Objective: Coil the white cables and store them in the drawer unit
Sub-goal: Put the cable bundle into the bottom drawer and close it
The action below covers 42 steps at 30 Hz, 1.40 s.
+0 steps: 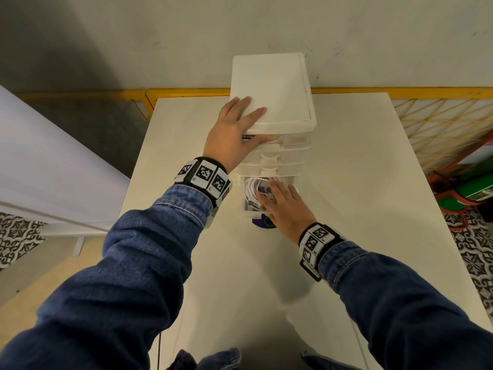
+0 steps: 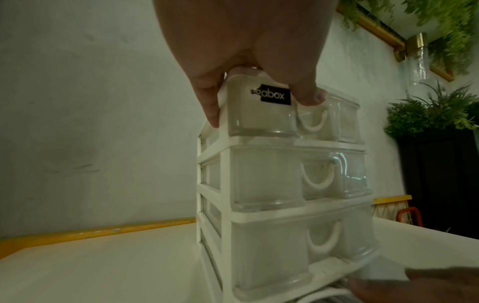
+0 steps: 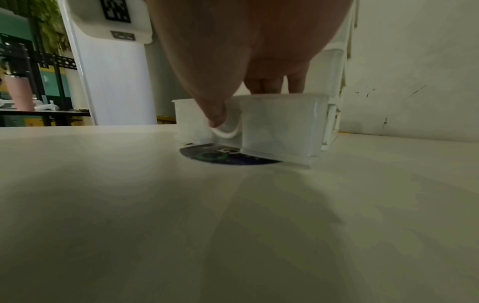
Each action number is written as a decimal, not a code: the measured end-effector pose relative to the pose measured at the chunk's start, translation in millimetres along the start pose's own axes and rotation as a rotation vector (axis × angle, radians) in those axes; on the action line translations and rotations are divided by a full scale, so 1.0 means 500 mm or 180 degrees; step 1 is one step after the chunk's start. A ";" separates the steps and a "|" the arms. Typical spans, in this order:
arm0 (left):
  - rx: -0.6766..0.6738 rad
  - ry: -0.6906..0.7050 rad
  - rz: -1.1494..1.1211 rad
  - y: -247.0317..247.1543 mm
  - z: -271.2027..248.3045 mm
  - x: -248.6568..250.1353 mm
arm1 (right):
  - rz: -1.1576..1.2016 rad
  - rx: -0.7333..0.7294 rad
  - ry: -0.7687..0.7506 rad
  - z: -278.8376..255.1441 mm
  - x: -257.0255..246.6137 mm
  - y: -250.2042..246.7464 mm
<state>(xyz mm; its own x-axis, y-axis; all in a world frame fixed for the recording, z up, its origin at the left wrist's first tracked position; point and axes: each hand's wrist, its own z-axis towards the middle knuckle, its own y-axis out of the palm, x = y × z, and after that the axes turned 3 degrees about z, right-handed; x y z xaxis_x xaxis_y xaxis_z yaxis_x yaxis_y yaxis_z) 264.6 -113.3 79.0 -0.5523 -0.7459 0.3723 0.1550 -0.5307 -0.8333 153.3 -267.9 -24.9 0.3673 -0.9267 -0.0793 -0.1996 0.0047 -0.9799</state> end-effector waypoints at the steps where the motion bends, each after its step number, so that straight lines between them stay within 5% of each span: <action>1: 0.0003 0.0004 0.0007 0.000 0.000 0.000 | 0.0048 -0.0039 0.0035 0.000 -0.001 0.000; 11: 0.0029 -0.0009 0.0012 0.000 -0.002 0.003 | -0.0049 -0.0236 0.0171 0.031 0.006 -0.034; 24: 0.0119 0.0028 0.0041 0.006 -0.002 -0.002 | -0.0521 0.0305 0.0165 0.040 -0.004 -0.001; 29: 0.0157 0.0018 0.0024 0.010 -0.001 -0.003 | -0.0242 0.0845 0.0010 0.029 0.016 -0.002; 35: 0.0218 0.0017 0.0027 0.011 -0.003 -0.003 | 0.0421 0.0884 0.0316 0.029 0.005 -0.009; 42: 0.0190 -0.0010 0.0014 0.009 -0.003 -0.002 | 0.0250 0.0684 0.0370 0.046 -0.008 -0.015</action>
<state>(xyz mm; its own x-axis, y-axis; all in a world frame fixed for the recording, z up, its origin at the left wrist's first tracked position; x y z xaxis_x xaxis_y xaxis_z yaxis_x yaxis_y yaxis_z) 264.7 -114.4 74.2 -0.5491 -0.7495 0.3699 0.2061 -0.5503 -0.8091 174.1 -255.9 -21.5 0.2488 -0.9573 -0.1472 -0.0213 0.1465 -0.9890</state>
